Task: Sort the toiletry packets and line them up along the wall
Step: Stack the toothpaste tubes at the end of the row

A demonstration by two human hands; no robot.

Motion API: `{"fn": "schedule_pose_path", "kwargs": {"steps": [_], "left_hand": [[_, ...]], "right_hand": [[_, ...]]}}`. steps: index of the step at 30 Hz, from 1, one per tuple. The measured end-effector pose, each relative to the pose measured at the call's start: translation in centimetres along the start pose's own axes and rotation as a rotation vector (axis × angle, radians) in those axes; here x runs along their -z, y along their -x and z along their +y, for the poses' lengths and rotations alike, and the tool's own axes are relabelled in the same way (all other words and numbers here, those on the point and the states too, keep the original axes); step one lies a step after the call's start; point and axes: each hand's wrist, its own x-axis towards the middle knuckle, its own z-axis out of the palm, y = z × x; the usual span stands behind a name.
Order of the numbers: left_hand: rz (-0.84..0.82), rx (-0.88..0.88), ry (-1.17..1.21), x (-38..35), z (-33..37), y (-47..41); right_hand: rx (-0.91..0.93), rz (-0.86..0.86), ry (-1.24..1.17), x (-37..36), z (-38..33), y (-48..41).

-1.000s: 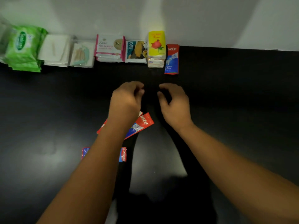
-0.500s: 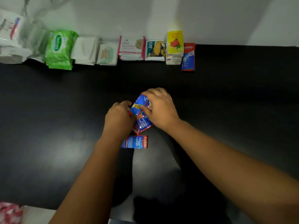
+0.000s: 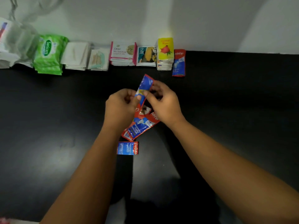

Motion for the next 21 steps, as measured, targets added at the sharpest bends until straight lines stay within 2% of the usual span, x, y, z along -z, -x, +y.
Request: {"fn": "schedule_pose_path", "kwargs": {"steps": [4, 7, 9, 10, 12, 14, 18, 21], "left_hand": [[-0.019, -0.018, 0.211, -4.6, 2.5, -1.5], [-0.023, -0.060, 0.249, -8.2, 4.3, -2.2], [-0.064, -0.155, 0.241, -10.5, 5.2, -2.4], [-0.074, -0.245, 0.143, -11.8, 5.4, -2.6], [0.016, -0.455, -0.241, -14.2, 5.3, -3.3], [0.078, -0.531, -0.471, -16.4, 4.8, -3.7], [0.096, -0.601, -0.610, -19.0, 3.9, -3.9], [0.141, -0.598, -0.692, -19.2, 3.8, -4.6]], "right_hand": [[-0.164, 0.024, -0.173, 3.1, 0.5, -1.0], [-0.204, 0.196, -0.165, 6.0, 1.8, -2.3], [-0.218, 0.260, -0.117, 8.1, 2.9, -3.5], [-0.225, 0.270, -0.079, 9.1, 3.6, -4.2], [-0.205, 0.284, 0.082, 10.9, 5.1, -5.3], [-0.128, 0.293, 0.298, 12.1, 6.2, -6.0], [-0.007, 0.276, 0.555, 12.6, 8.0, -7.0], [0.106, 0.253, 0.615, 13.2, 8.9, -7.3]]}}
